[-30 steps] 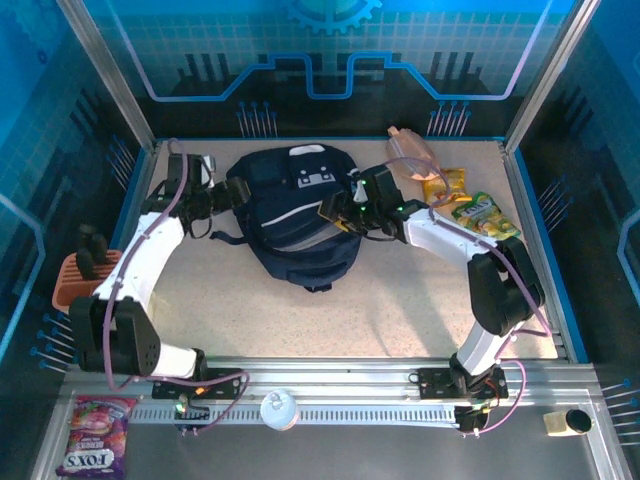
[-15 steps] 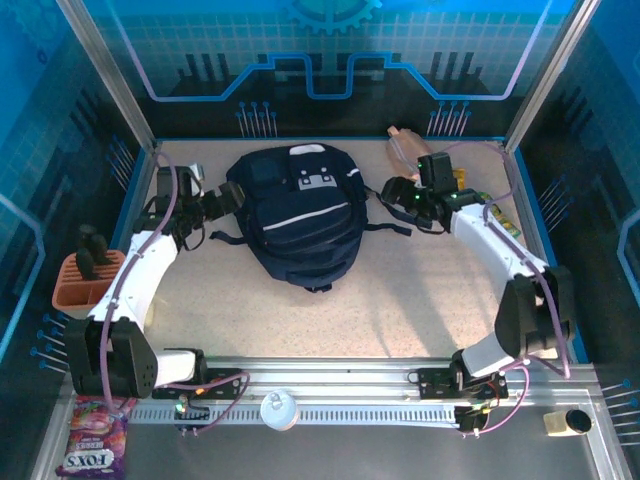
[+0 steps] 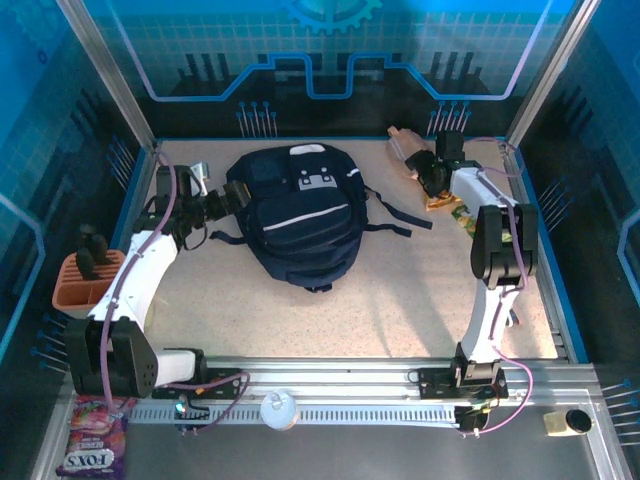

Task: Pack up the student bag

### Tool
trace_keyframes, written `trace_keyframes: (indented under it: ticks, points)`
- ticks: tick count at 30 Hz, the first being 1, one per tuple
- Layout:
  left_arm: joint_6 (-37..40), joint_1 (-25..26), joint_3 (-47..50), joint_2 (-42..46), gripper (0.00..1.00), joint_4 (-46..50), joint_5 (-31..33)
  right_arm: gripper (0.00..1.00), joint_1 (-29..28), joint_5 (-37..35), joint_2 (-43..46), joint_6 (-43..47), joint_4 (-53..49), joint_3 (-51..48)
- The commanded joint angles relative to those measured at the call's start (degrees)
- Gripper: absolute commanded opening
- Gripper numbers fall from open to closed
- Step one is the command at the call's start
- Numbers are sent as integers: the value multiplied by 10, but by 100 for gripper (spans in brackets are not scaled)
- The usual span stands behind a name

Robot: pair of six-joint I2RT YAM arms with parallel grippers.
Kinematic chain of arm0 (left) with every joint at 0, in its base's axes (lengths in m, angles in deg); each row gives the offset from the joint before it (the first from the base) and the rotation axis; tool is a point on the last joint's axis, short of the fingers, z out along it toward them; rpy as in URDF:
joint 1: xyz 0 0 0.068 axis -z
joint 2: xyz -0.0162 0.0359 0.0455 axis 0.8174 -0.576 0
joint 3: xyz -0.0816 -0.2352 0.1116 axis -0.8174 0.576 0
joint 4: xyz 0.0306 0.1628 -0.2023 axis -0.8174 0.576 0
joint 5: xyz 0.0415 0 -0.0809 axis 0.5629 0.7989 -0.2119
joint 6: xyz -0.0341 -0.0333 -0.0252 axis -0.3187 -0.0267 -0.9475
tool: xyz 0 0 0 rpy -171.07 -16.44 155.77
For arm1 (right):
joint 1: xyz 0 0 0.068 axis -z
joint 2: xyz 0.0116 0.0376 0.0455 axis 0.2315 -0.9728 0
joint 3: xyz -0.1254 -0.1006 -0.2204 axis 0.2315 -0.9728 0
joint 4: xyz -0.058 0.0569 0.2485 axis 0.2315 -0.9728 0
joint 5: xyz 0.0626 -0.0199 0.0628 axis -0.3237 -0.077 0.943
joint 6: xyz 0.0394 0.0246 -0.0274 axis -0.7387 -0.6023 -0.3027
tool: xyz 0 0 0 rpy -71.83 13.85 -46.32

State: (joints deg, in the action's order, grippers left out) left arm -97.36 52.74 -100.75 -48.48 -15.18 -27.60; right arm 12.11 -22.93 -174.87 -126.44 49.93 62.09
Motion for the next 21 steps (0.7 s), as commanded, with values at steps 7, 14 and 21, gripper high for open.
trace_keyframes:
  ticks: [7,14,21]
  points:
    - [-7,-4,-14,-11,99,1,-22,71,14,-1,-105,-49,-31,116]
    - [-7,-4,-19,-13,99,7,-23,63,16,8,-130,-51,-50,134]
    - [-5,-4,-21,-13,99,12,-19,66,13,-44,-83,-45,-71,84]
